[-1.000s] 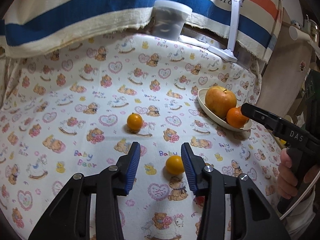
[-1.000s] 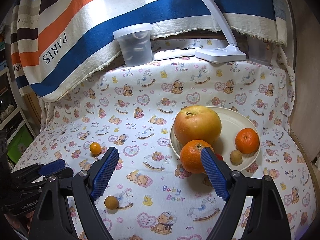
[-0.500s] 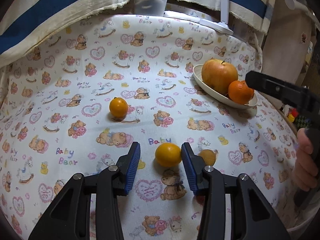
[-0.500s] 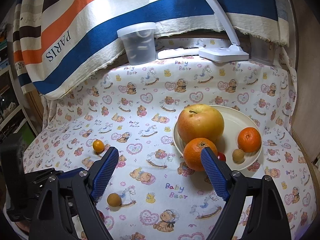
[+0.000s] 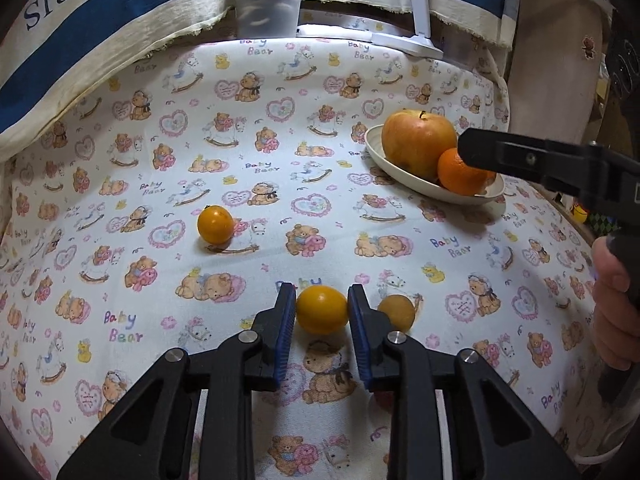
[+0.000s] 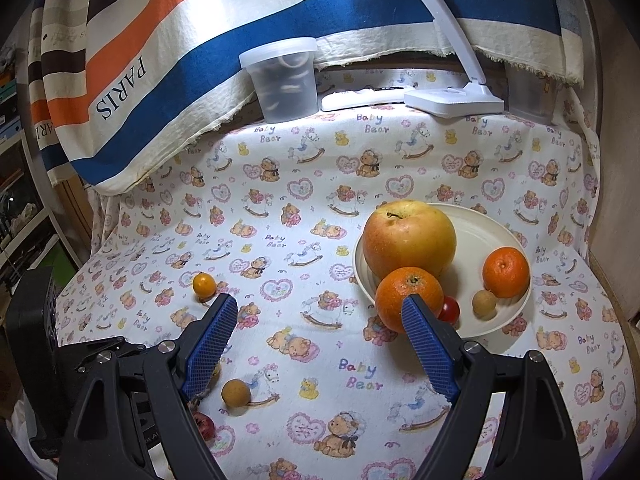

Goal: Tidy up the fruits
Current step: 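Lower the left gripper onto the yellow fruit and close it, then lift the yellow fruit with the left gripper while the right gripper grasps the brown fruit, then carry the yellow fruit and brown fruit over the cream plate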

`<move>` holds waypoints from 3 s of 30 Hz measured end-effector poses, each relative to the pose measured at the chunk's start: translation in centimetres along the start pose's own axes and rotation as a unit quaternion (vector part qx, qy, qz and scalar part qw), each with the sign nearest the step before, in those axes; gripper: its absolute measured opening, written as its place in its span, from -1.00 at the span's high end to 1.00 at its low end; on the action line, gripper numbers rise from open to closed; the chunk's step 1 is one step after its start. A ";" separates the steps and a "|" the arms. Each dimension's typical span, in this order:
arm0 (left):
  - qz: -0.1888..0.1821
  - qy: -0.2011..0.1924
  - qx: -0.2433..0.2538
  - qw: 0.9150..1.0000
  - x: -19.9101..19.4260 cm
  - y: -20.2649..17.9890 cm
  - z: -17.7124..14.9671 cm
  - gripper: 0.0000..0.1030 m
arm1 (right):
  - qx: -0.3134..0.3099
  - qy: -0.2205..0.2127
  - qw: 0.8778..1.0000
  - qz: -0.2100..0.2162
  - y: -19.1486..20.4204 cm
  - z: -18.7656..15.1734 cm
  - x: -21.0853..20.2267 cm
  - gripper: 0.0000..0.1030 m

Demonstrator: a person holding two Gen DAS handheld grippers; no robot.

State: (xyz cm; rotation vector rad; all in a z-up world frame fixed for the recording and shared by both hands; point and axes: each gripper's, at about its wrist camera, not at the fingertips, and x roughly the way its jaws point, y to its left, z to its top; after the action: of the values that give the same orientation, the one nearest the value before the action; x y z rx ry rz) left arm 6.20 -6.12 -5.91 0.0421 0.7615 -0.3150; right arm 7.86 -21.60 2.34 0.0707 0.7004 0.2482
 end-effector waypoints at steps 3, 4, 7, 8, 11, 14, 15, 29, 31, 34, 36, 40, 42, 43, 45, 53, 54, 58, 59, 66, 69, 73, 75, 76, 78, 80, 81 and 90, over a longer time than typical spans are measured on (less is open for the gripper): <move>0.000 0.002 -0.002 1.000 0.0 0.0 0.0 0.44 | -0.002 0.001 1.000 0.000 0.0 0.0 0.1 -0.66; -0.002 0.006 -0.003 1.000 0.2 0.0 0.0 0.44 | -0.002 0.001 1.000 0.000 0.0 -0.1 0.1 -0.66; -0.010 0.018 -0.002 1.000 0.6 0.1 0.1 0.43 | -0.003 0.003 1.000 0.000 0.0 -0.1 0.3 -0.66; -0.007 0.017 -0.002 1.000 0.6 0.1 0.1 0.43 | -0.005 0.004 1.000 0.000 0.1 -0.1 0.3 -0.66; -0.010 0.022 0.001 1.000 0.6 0.1 0.1 0.45 | -0.009 0.005 1.000 -0.001 0.1 -0.2 0.4 -0.66; -0.005 0.021 0.008 1.000 0.6 -0.2 0.1 0.46 | -0.008 0.005 1.000 0.001 0.2 -0.2 0.3 -0.66; -0.005 0.022 0.009 1.000 0.6 -0.2 0.1 0.46 | -0.007 0.005 1.000 0.001 0.2 -0.2 0.3 -0.66; 0.068 -0.084 -0.055 0.993 -4.4 3.1 0.9 0.47 | -0.012 0.031 0.998 0.060 1.1 -0.7 0.2 -0.62; 0.096 -0.105 -0.049 0.989 -5.3 3.1 0.8 0.46 | -0.022 0.050 0.995 0.078 1.9 -1.1 0.7 -0.42; 0.113 -0.123 -0.052 0.985 -6.2 3.1 0.8 0.46 | -0.031 0.089 0.989 0.116 2.8 -1.8 1.7 -0.16; 0.123 -0.128 -0.057 0.982 -6.5 3.4 0.9 0.46 | -0.033 0.121 0.982 0.138 3.4 -2.5 2.5 -0.03; 0.126 -0.126 -0.074 0.981 -6.8 4.1 0.8 0.46 | -0.045 0.157 0.975 0.153 4.5 -3.6 3.4 0.13; 0.119 -0.118 -0.082 0.982 -6.6 4.3 0.8 0.46 | -0.058 0.153 0.976 0.142 5.0 -4.0 3.3 0.13; 0.118 -0.115 -0.083 0.983 -6.5 4.3 0.8 0.46 | -0.064 0.146 0.978 0.132 5.2 -4.1 3.2 0.13; 0.117 -0.111 -0.085 0.983 -6.4 4.3 0.7 0.46 | -0.074 0.143 0.979 0.121 5.4 -4.2 3.3 0.13; 0.119 -0.108 -0.074 0.984 -6.0 4.0 0.7 0.46 | -0.084 0.145 0.981 0.098 5.6 -4.5 4.1 0.13; 0.119 -0.108 -0.075 0.984 -6.0 4.0 0.7 0.46 | -0.087 0.143 0.981 0.096 5.7 -4.5 4.1 0.15; 0.119 -0.104 -0.076 0.985 -5.9 3.9 0.7 0.46 | -0.100 0.142 0.982 0.080 6.0 -4.7 4.4 0.22; 0.119 -0.103 -0.076 0.985 -5.9 3.9 0.7 0.46 | -0.104 0.140 0.982 0.073 6.1 -4.8 4.5 0.22; 0.121 -0.104 -0.076 0.984 -5.9 4.0 0.7 0.46 | -0.111 0.138 0.982 0.059 6.2 -5.1 5.0 0.46; 0.121 -0.105 -0.076 0.984 -5.9 4.0 0.7 0.46 | -0.110 0.133 0.983 0.057 6.3 -5.2 4.7 0.52; 0.120 -0.110 -0.075 0.984 -6.0 4.0 0.7 0.46 | -0.113 0.102 0.987 0.049 6.2 -4.9 3.8 0.52; 0.119 -0.114 -0.075 0.984 -6.2 4.1 0.7 0.46 | -0.112 0.087 0.989 0.046 6.2 -4.6 3.4 0.52; 0.118 -0.115 -0.074 0.983 -6.2 4.0 0.7 0.46 | -0.111 0.077 0.990 0.044 6.1 -4.5 3.2 0.52; 0.122 -0.118 -0.071 0.983 -6.3 3.9 0.7 0.46 | -0.115 0.059 0.991 0.034 6.1 -4.3 2.7 0.52; 0.127 -0.120 -0.067 0.982 -6.3 3.8 0.7 0.46 | -0.121 0.049 0.991 0.023 6.1 -4.1 2.5 0.52; 0.125 -0.121 -0.067 0.982 -6.4 3.8 0.7 0.46 | -0.117 0.045 0.992 0.020 6.0 -4.0 2.4 0.52; 0.120 -0.134 -0.070 0.981 -7.0 3.9 0.6 0.46 | -0.075 -0.019 0.997 0.023 3.9 -2.0 -0.3 0.52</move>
State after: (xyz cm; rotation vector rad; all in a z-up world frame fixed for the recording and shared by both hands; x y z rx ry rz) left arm 3.02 -0.63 -0.93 -0.0412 0.5020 -0.0352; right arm 5.55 -17.91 1.54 -0.0508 0.6419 0.3427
